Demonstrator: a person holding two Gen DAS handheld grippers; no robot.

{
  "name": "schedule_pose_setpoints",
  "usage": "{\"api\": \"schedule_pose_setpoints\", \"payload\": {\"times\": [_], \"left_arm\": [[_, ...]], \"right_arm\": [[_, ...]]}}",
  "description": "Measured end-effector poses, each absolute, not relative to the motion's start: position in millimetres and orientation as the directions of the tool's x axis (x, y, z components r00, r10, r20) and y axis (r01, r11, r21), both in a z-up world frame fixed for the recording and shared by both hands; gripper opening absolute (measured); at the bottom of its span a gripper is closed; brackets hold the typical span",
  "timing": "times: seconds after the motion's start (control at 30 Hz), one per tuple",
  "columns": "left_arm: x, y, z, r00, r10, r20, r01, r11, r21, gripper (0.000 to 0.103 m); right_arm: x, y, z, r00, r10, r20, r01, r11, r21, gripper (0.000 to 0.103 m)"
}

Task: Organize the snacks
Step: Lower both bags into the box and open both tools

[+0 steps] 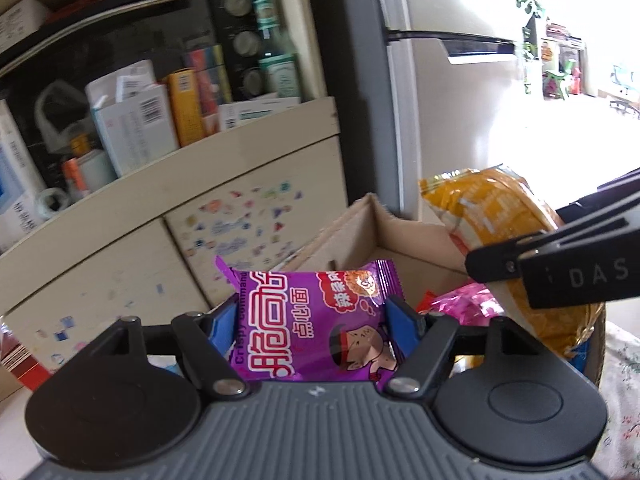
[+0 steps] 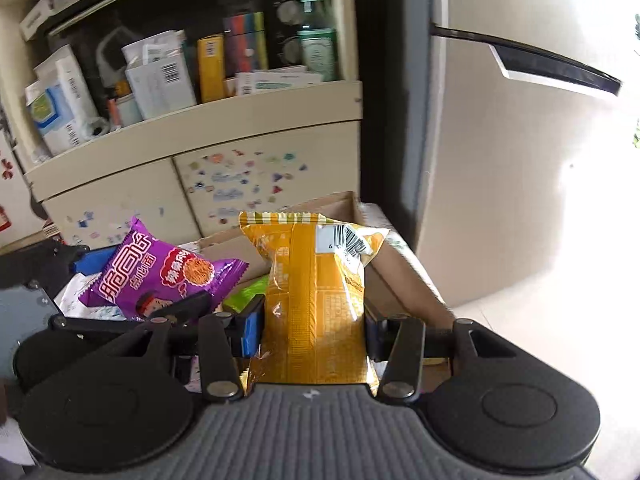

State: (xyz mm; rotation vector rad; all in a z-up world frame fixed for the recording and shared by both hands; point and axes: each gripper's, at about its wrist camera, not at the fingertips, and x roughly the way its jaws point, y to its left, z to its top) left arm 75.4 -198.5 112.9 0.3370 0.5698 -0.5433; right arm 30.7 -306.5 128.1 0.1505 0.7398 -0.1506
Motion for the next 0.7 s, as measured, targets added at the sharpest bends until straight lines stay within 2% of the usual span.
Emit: {"api": "schedule_pose_setpoints", "payload": {"times": [0.23, 0.27, 0.3, 0.37, 0.4, 0.57, 0.7], "left_arm": [[86.1, -225.2, 106.7, 0.686, -0.433, -0.585, 0.59, 0.802, 0.098, 0.074], [86.6, -227.5, 106.5, 0.688, -0.441, -0.576, 0.591, 0.801, 0.092, 0.075], [86.8, -230.9, 105.8, 0.688, -0.443, -0.574, 0.592, 0.8, 0.092, 0.082], [86.2, -236.5, 104.5, 0.684, -0.432, -0.587, 0.592, 0.8, 0.101, 0.092], [84.9, -238.2, 104.1, 0.681, -0.426, -0.595, 0.595, 0.796, 0.111, 0.095], [82.1, -234.5, 103.1, 0.676, -0.378, -0.633, 0.594, 0.788, 0.164, 0.097], [85.2, -214.4, 104.9, 0.674, -0.346, -0.653, 0.568, 0.807, 0.159, 0.097]], "right_arm": [[26.7, -327.6, 124.7, 0.707, -0.131, -0.695, 0.289, 0.95, 0.115, 0.055], [26.5, -330.2, 124.0, 0.705, -0.139, -0.695, 0.303, 0.946, 0.118, 0.057], [26.1, -331.8, 123.7, 0.704, -0.147, -0.695, 0.315, 0.942, 0.119, 0.06], [25.8, -333.3, 121.9, 0.694, -0.163, -0.701, 0.332, 0.937, 0.111, 0.074], [25.5, -332.5, 121.8, 0.695, -0.168, -0.699, 0.333, 0.937, 0.106, 0.076], [25.1, -328.0, 124.7, 0.724, -0.16, -0.671, 0.315, 0.942, 0.115, 0.094], [26.0, -322.1, 124.6, 0.745, -0.149, -0.65, 0.297, 0.947, 0.123, 0.098]]}}
